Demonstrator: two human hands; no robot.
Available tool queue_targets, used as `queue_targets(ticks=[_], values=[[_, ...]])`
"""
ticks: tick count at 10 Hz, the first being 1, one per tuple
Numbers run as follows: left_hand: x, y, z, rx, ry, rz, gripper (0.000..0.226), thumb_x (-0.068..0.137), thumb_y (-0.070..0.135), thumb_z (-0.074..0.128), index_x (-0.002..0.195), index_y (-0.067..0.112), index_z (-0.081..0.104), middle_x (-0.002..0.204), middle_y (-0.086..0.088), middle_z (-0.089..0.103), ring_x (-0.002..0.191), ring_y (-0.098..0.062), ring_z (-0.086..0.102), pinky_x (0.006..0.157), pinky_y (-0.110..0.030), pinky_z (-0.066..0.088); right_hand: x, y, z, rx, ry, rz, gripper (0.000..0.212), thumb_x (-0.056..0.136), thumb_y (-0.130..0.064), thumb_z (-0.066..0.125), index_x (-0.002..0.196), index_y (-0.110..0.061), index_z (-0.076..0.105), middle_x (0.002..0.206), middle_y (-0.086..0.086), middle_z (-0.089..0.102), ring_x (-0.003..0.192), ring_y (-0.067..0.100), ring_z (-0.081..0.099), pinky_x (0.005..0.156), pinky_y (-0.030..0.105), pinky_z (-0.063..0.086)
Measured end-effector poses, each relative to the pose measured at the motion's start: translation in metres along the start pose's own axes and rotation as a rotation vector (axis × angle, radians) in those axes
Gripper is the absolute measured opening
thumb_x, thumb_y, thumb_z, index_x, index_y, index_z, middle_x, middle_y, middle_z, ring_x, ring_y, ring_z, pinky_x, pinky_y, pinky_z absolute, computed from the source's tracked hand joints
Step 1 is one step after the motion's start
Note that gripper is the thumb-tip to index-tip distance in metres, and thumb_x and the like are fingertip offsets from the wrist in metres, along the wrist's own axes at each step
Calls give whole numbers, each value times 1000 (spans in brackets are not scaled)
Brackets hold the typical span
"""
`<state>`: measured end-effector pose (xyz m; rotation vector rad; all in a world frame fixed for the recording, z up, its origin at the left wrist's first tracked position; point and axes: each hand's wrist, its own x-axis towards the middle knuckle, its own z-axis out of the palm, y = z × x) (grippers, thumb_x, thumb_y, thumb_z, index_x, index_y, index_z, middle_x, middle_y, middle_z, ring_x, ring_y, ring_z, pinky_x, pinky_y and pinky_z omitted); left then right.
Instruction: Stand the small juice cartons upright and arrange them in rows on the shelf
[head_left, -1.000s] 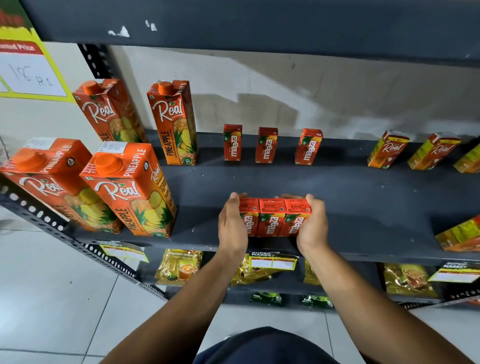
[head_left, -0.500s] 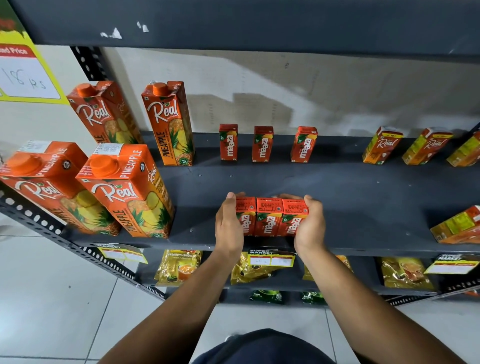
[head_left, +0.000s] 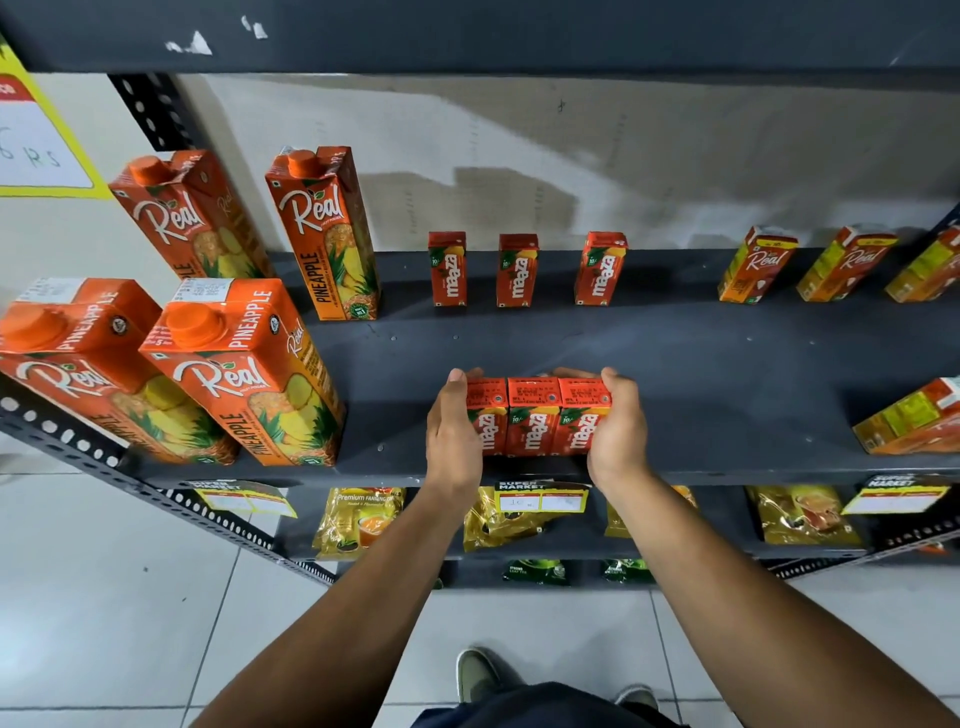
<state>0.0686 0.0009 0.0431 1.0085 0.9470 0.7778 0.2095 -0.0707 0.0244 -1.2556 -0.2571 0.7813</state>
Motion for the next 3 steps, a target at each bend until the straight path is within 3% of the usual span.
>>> queue_targets(ticks=[1,2,3], values=[[-2,1,0,6,5,-4,56,79,68,41,110,28,65,105,-1,72,94,-15,70,71,-31,56,-4,-7,2,-46,-8,23,51,67,-58,52,84,-17,77,85,9,74,82,27,71,67,36,54],[-6,4,0,20,-2,-5,59,79,75,40,112,31,62,110,-4,70,97,-18,69,75,-35,58,-10,-12,5,-76,-38,-21,52,76,-59,49,93,-17,75,97,12,74,90,29,70,74,40,54],[-16,13,-2,-80,11,38,70,77,80,33,122,30,53,122,-5,62,107,-15,65,86,-36,55,-23,-23,-2,15,-33,-156,58,95,-57,31,119,-15,62,121,12,66,112,29,62,93,45,50]])
